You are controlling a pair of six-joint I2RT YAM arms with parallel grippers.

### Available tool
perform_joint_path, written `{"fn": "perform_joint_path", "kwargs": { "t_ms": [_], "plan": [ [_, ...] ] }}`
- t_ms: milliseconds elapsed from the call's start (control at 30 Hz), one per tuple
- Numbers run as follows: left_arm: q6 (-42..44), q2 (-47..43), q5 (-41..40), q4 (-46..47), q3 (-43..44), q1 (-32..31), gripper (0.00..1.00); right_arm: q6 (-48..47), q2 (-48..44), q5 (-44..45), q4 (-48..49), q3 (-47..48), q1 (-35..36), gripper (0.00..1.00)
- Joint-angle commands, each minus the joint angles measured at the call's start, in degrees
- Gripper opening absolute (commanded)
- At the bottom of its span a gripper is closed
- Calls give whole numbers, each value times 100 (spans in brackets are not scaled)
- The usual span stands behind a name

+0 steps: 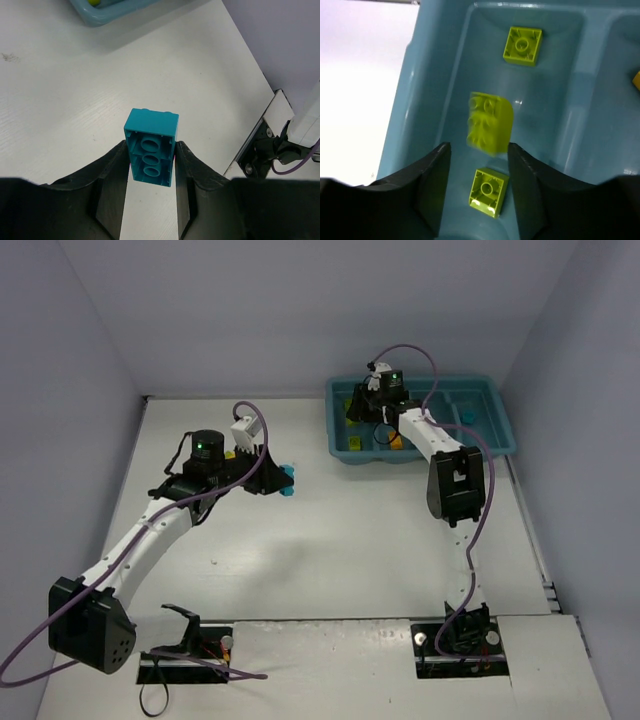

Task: Sort the legos into containers by color

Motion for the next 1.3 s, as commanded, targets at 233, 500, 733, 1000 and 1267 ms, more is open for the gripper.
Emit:
{"fn": "perform_joint_path", "kwargs": {
  "t_ms": [233,500,733,1000,1267],
  "plan": [
    [410,-8,22,199,209,8,1,148,-596,-360,196,386,-53,61],
    [1094,71,-171,147,393,-106,7,324,-2161,-1696,223,-870,219,59],
    [1965,168,-575,-152,613,-430,7,868,-3435,-2382,258,-1837,720,61],
    [2677,203,-1322,-170,789,-897,7,1335,-3806,-2233,240,-2453,1362,63],
    [3047,177,-1911,-126,912,-1038,7,1405,-3929,-2163,117,-2840,1705,62]
  ]
}}
